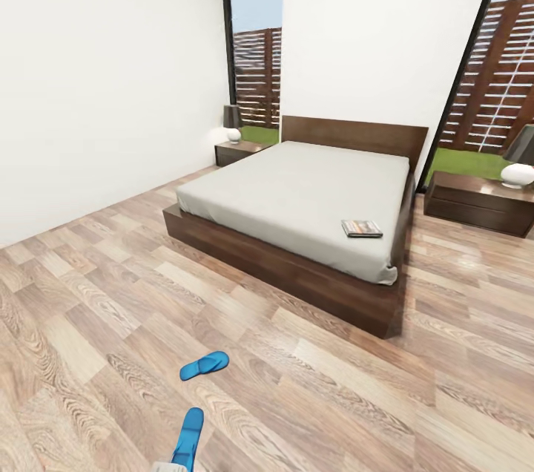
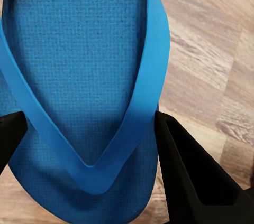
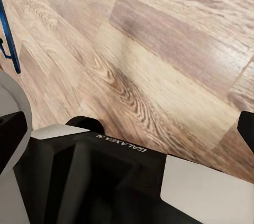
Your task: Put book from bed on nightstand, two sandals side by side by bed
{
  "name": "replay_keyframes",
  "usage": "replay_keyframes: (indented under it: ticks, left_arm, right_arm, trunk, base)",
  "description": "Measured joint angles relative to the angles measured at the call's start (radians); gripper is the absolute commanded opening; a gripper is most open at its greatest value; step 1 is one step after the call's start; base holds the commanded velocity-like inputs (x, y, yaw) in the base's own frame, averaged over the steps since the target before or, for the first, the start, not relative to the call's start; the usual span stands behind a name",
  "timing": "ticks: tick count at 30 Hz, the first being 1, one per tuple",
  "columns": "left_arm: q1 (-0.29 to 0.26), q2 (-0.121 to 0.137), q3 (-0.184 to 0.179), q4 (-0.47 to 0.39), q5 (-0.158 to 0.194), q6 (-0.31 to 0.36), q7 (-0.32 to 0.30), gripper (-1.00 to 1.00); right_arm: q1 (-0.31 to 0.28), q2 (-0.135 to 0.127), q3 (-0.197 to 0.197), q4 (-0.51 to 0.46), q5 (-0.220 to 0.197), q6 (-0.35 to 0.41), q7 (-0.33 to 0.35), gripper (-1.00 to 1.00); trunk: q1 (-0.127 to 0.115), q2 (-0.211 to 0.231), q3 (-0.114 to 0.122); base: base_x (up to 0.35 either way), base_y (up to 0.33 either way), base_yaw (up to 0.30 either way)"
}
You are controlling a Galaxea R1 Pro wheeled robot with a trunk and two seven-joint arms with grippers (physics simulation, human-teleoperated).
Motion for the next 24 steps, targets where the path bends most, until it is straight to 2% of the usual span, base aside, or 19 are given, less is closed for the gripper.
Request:
replay_keyframes:
  ticks: [5, 17, 24]
  left_arm:
    - [0.0, 0.0, 0.0, -0.001, 0.0, 0.0, 0.0, -1.0]
    - [0.0, -0.001, 0.0, 0.0, 0.0, 0.0, 0.0, -1.0]
    - [0.0, -0.001, 0.0, 0.0, 0.0, 0.001, 0.0, -1.0]
  right_arm:
    - [0.0, 0.0, 0.0, 0.0, 0.0, 0.0, 0.0, 1.0]
    - [0.0, 0.0, 0.0, 0.0, 0.0, 0.0, 0.0, 1.0]
    - [0.0, 0.0, 0.0, 0.0, 0.0, 0.0, 0.0, 1.0]
  trunk:
    - [0.0, 0.0, 0.0]
    - [-0.001, 0.0, 0.0]
    - [-0.001, 0.0, 0.0]
  base:
    - [0.144, 0.0, 0.0]
    - [0.311, 0.0, 0.0]
    - [0.322, -0.078, 0.0]
